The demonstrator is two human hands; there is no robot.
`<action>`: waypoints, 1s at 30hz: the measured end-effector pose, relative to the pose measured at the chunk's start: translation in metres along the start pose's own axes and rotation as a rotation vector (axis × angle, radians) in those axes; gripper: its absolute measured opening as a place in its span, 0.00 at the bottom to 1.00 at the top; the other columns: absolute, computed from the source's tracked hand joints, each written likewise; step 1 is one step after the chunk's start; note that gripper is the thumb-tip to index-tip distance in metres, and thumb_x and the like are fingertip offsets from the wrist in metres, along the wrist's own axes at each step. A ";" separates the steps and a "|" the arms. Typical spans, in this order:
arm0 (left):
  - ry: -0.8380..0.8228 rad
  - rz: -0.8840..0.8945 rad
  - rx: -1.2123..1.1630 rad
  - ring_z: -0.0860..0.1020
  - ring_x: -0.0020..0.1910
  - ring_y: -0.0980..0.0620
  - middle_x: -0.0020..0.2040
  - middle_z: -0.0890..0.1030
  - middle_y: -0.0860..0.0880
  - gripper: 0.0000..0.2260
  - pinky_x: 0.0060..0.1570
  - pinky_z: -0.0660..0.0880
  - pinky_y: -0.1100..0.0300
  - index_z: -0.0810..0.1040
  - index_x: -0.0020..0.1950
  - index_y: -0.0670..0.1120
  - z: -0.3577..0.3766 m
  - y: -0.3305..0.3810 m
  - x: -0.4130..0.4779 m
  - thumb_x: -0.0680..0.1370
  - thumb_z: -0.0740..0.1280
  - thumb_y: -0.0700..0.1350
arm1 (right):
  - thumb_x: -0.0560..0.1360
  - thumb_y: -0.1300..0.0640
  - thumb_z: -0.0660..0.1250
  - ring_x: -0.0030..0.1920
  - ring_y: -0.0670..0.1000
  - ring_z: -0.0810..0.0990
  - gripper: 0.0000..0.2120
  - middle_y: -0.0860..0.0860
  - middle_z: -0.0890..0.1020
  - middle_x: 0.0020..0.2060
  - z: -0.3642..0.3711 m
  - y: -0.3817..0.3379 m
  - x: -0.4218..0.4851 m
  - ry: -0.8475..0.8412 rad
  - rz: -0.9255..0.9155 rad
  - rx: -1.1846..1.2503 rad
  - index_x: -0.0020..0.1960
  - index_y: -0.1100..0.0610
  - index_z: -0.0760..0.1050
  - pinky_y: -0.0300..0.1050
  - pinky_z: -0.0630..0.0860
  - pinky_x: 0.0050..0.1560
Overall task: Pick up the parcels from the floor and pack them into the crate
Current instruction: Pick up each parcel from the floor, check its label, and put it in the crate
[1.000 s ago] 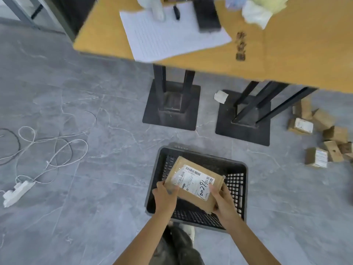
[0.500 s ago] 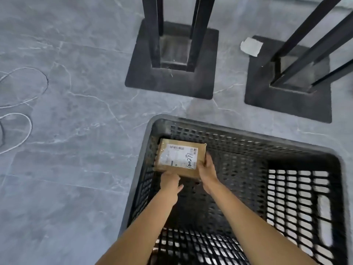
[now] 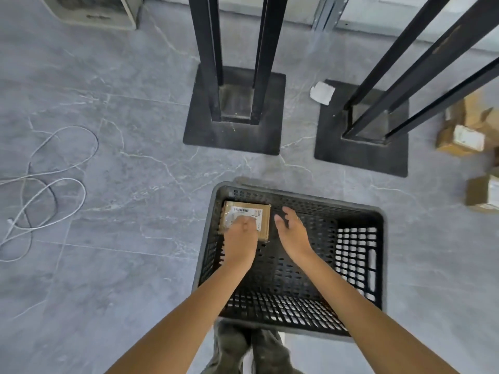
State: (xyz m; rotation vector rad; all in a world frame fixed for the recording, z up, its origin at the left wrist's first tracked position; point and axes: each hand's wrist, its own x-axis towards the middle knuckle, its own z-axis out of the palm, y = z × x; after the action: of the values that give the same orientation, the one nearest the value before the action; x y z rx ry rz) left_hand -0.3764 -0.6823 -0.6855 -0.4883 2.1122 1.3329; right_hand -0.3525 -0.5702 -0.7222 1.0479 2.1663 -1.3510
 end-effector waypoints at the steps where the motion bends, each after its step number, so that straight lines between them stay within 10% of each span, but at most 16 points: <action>1: 0.012 0.075 0.015 0.76 0.45 0.51 0.41 0.77 0.52 0.11 0.44 0.71 0.60 0.77 0.51 0.42 -0.010 0.030 -0.024 0.81 0.56 0.42 | 0.82 0.53 0.56 0.68 0.55 0.69 0.21 0.58 0.70 0.69 -0.017 -0.025 -0.023 0.001 -0.036 -0.001 0.73 0.57 0.62 0.39 0.66 0.59; 5: 0.051 0.316 -0.003 0.77 0.40 0.54 0.41 0.79 0.49 0.12 0.41 0.73 0.62 0.77 0.48 0.43 -0.055 0.157 -0.107 0.81 0.55 0.45 | 0.82 0.57 0.55 0.53 0.54 0.76 0.14 0.54 0.78 0.52 -0.097 -0.147 -0.108 0.040 -0.196 0.009 0.61 0.62 0.74 0.33 0.64 0.38; 16: -0.020 0.939 -0.067 0.76 0.47 0.62 0.47 0.80 0.54 0.12 0.44 0.67 0.75 0.78 0.50 0.45 -0.168 0.507 -0.317 0.81 0.57 0.48 | 0.80 0.57 0.57 0.50 0.55 0.80 0.12 0.53 0.83 0.49 -0.344 -0.436 -0.328 0.392 -0.642 0.086 0.54 0.58 0.78 0.45 0.74 0.50; 26: -0.246 1.304 -0.023 0.75 0.52 0.64 0.50 0.79 0.58 0.13 0.49 0.67 0.74 0.78 0.52 0.49 -0.154 0.613 -0.469 0.79 0.56 0.52 | 0.81 0.58 0.58 0.44 0.34 0.79 0.10 0.44 0.82 0.43 -0.504 -0.414 -0.508 0.740 -0.820 0.171 0.52 0.55 0.79 0.31 0.73 0.50; 30: -0.352 1.358 -0.005 0.73 0.53 0.67 0.50 0.79 0.59 0.12 0.48 0.66 0.74 0.77 0.53 0.49 -0.113 0.612 -0.508 0.81 0.56 0.51 | 0.81 0.58 0.58 0.52 0.42 0.80 0.11 0.47 0.83 0.48 -0.550 -0.371 -0.555 0.884 -0.757 0.152 0.54 0.56 0.79 0.37 0.75 0.55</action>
State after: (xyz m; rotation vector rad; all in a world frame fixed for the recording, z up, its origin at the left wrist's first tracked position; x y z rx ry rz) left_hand -0.3810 -0.5218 0.1014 1.3354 2.0584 1.8314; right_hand -0.2361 -0.3990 0.1178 1.0378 3.4126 -1.5315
